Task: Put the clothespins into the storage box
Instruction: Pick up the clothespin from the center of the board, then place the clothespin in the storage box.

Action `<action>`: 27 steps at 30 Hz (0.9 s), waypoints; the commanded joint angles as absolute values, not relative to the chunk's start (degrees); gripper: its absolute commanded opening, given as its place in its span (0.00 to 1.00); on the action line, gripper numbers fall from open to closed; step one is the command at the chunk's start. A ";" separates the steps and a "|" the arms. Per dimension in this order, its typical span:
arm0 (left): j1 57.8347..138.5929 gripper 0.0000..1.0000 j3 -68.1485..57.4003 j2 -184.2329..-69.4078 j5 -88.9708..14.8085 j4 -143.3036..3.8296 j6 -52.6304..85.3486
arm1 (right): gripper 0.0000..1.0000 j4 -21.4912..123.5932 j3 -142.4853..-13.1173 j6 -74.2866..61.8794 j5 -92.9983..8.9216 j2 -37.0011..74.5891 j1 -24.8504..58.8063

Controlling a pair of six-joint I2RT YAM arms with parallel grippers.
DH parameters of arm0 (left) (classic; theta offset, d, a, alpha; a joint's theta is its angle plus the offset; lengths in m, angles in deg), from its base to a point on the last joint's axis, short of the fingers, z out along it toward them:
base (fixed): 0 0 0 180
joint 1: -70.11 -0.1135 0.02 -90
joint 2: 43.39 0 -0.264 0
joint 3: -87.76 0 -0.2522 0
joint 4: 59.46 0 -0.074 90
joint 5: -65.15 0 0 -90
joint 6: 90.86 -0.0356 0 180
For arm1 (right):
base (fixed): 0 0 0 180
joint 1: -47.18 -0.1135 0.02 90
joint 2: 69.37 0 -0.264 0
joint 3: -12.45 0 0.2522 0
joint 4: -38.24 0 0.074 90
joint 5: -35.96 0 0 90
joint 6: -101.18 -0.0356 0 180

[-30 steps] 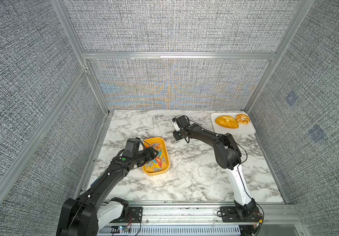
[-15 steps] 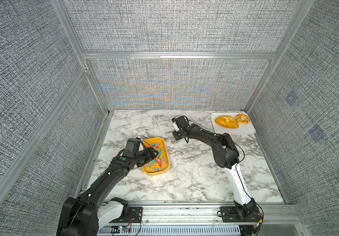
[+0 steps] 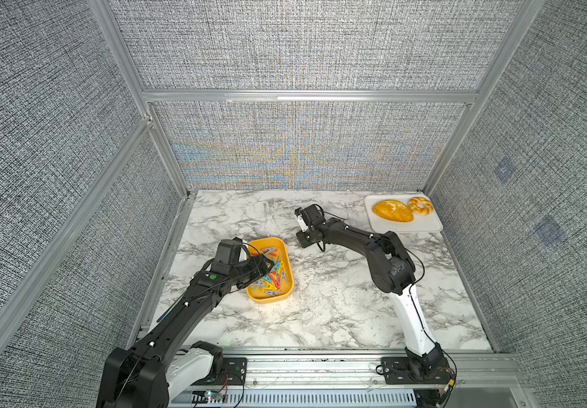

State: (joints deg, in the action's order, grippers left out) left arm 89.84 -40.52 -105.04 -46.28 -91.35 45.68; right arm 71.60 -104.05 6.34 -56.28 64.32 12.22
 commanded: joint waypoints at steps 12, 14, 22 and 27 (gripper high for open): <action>89.73 0.80 -38.86 -99.12 -39.58 -98.42 44.69 | 0.00 74.45 -103.43 2.30 -55.62 52.70 6.82; 89.48 0.81 -38.01 -97.77 -36.97 -100.36 44.44 | 0.00 74.59 -102.32 1.90 -55.54 50.48 4.68; 86.75 0.81 -34.91 -95.28 -34.19 -105.10 43.53 | 0.07 72.86 -98.86 -1.03 -53.58 44.44 -4.96; 86.41 0.82 -33.67 -93.73 -32.88 -107.17 43.26 | 0.29 71.70 -98.69 -1.46 -52.95 43.31 -7.30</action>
